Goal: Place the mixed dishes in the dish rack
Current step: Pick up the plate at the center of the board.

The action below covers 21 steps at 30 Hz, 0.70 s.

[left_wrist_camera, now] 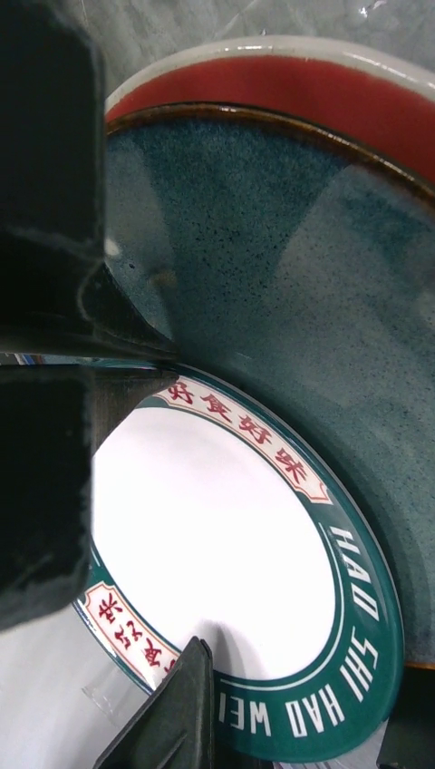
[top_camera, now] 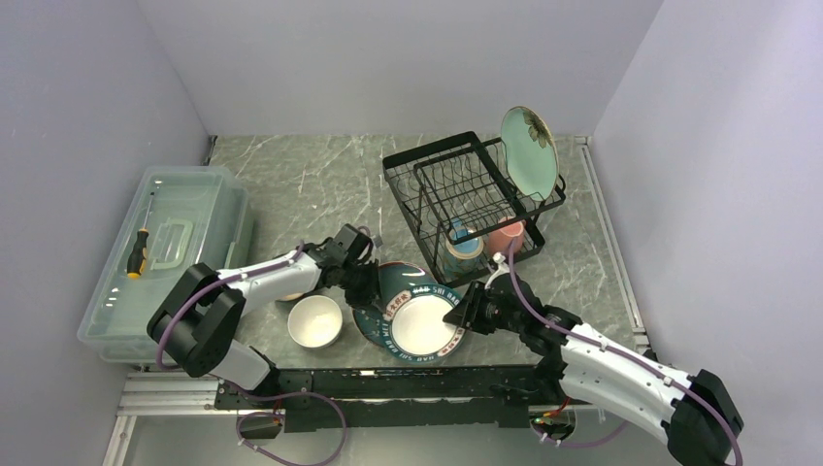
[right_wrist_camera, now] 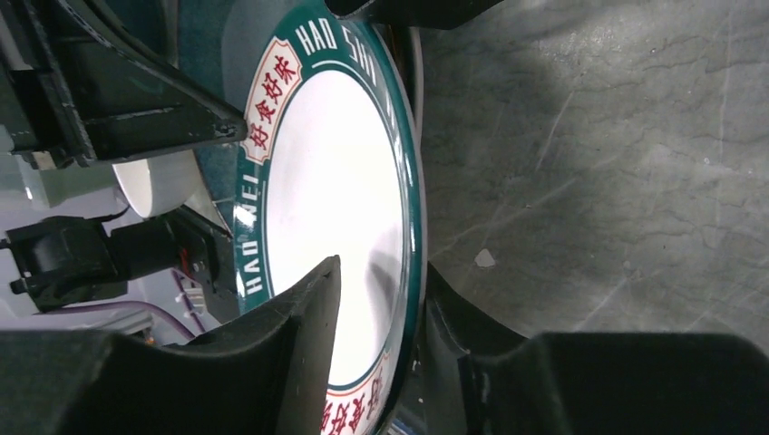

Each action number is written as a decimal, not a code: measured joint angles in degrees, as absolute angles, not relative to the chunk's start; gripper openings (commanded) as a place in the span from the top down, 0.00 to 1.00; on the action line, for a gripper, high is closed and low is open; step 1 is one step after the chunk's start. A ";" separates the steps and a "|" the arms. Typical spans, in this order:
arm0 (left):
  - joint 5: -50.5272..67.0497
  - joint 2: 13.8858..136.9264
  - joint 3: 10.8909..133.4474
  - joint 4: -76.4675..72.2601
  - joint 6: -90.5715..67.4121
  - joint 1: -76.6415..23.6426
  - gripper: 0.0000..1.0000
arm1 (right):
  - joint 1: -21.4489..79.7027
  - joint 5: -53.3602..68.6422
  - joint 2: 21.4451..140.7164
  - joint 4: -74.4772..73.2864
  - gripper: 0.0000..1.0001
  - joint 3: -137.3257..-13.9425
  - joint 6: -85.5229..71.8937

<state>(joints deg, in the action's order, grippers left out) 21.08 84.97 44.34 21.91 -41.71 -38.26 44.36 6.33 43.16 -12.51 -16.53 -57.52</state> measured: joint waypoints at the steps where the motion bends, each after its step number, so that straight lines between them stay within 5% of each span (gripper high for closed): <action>1: 20.97 84.97 44.34 21.89 -41.71 -38.39 0.95 | 44.36 6.26 42.76 -12.51 0.70 -16.45 -57.69; 11: 20.03 85.01 44.53 22.22 -41.76 -38.92 0.94 | 43.83 5.04 41.50 -12.75 1.00 -16.01 -61.39; 21: 19.27 83.90 45.56 23.40 -41.93 -39.86 0.54 | 44.21 4.64 38.46 -14.94 1.00 -16.40 -59.68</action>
<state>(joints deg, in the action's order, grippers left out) 19.27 83.90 45.56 23.40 -41.93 -39.86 44.21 4.64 38.46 -14.94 -16.40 -59.68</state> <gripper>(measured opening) 0.351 0.063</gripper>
